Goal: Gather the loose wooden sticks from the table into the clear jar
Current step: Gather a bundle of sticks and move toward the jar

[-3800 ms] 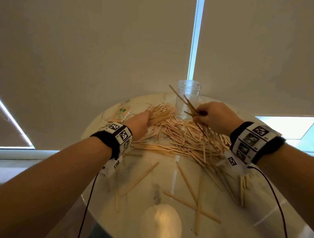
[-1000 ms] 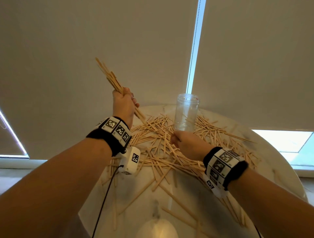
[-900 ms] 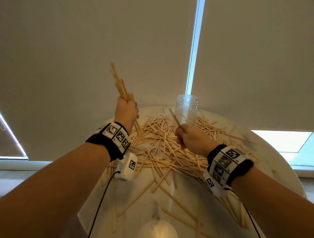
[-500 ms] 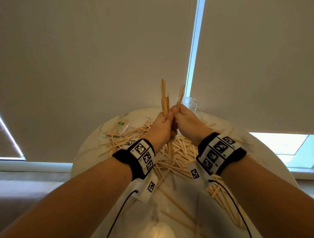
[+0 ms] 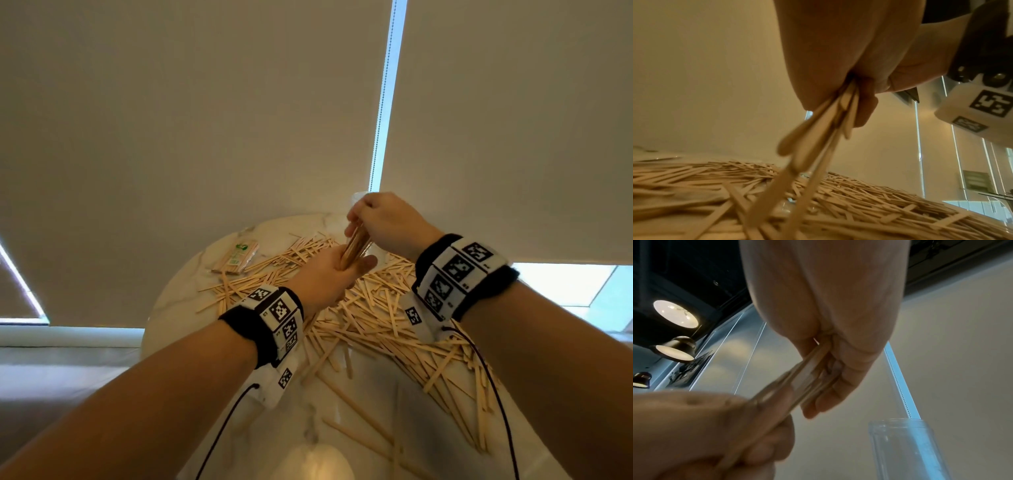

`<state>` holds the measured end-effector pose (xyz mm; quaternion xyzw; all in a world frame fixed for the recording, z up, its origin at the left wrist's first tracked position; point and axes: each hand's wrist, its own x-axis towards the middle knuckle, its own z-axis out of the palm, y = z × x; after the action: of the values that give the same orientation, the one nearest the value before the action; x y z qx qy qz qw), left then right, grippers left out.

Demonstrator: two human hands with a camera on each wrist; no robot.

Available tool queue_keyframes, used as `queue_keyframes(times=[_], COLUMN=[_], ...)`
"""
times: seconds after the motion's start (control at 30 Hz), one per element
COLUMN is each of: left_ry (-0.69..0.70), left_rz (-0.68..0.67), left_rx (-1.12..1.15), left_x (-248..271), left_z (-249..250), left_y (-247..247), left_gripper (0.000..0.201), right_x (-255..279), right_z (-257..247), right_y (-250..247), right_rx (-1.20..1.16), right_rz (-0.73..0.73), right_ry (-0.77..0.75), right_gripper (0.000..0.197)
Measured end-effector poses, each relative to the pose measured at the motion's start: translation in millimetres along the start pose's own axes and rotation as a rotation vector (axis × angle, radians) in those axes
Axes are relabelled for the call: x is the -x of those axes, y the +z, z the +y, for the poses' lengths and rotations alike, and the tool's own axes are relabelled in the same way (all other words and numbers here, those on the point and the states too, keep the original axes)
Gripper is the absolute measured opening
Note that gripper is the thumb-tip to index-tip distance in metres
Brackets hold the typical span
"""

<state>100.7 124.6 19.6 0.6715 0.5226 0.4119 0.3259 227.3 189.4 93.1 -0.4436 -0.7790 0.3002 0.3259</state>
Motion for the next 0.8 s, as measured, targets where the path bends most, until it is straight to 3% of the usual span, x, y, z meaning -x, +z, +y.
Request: queue_keyframes(times=[0.07, 0.17, 0.27, 0.33, 0.43, 0.5, 0.57, 0.67, 0.73, 0.8], left_ry=[-0.003, 0.000, 0.022, 0.041, 0.040, 0.021, 0.011, 0.025, 0.044, 0.048], left_rz=[-0.001, -0.025, -0.025, -0.025, 0.000, 0.131, 0.302, 0.457, 0.464, 0.436], left_rx=[-0.003, -0.036, -0.125, -0.135, -0.022, 0.143, 0.369, 0.691, 0.772, 0.803], left_x=[0.1, 0.5, -0.7, -1.7, -4.9, -11.3, -19.7, -28.4, -27.6, -23.8], left_z=[-4.6, -5.0, 5.1, 10.1, 11.2, 10.4, 12.1, 20.2, 24.1, 23.3], left_y=[-0.3, 0.5, 4.9, 8.2, 4.3, -6.9, -21.7, -32.2, -25.2, -15.8], left_gripper=[0.038, 0.039, 0.037, 0.035, 0.033, 0.027, 0.019, 0.011, 0.010, 0.011], right_x=[-0.3, 3.5, 10.1, 12.5, 12.7, 17.3, 28.0, 45.7, 47.6, 45.4], right_z=[1.5, 2.4, 0.3, -2.3, -1.3, 4.7, 13.5, 25.7, 29.0, 25.8], right_y=[-2.0, -7.2, 2.9, 5.2, 2.8, 1.4, 4.1, 23.5, 40.4, 49.1], right_rx=[0.120, 0.232, 0.273, 0.236, 0.037, -0.088, -0.103, 0.060, 0.087, -0.072], right_rz=[-0.002, 0.124, -0.096, -0.140, -0.004, 0.132, 0.021, -0.378, -0.409, -0.332], right_ry=[0.004, -0.037, -0.001, 0.010, -0.040, -0.038, -0.001, 0.089, 0.097, 0.127], right_gripper=[0.037, 0.043, 0.046, 0.048, 0.054, 0.062, 0.068, 0.086, 0.074, 0.050])
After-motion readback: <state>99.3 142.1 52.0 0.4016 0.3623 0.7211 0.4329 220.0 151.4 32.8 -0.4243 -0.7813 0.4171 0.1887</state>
